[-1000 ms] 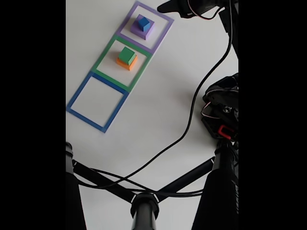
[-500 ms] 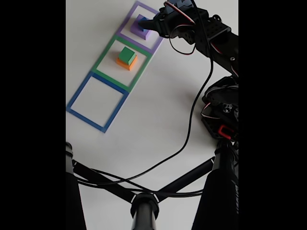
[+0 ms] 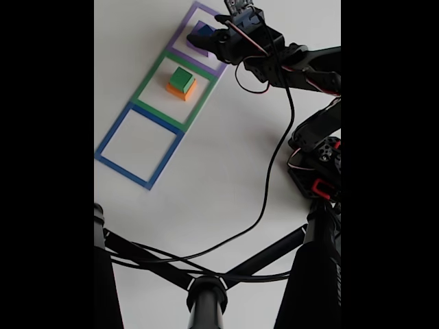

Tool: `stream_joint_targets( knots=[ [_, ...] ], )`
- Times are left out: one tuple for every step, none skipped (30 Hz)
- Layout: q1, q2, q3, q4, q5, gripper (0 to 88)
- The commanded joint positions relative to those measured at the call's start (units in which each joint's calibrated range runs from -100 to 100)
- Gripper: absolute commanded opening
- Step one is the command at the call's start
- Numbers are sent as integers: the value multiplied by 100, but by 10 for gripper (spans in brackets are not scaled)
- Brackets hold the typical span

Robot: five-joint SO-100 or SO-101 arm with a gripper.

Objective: Tower of hanoi

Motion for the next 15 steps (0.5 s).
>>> stream_joint_targets(
  knots=[
    [-74,147,81,-587,0,252],
    [-74,204,109,-684,0,252],
    [-83,269,154,-806,0,252],
    [-93,317,190,-911,0,252],
    [-93,382,218,-1008,0,252],
    [-93,446,227,-1097,0,251],
    [-93,527,245,-1202,0,250],
    [-93,592,245,-1275,0,250],
    [-93,664,245,-1364,0,249],
    [-93,721,245,-1437,0,247],
    [-93,777,236,-1502,0,245],
    [-103,834,209,-1542,0,243],
    [-103,898,199,-1591,0,242],
    [-103,947,190,-1656,0,241],
    [-103,995,190,-1729,0,238]
  ],
)
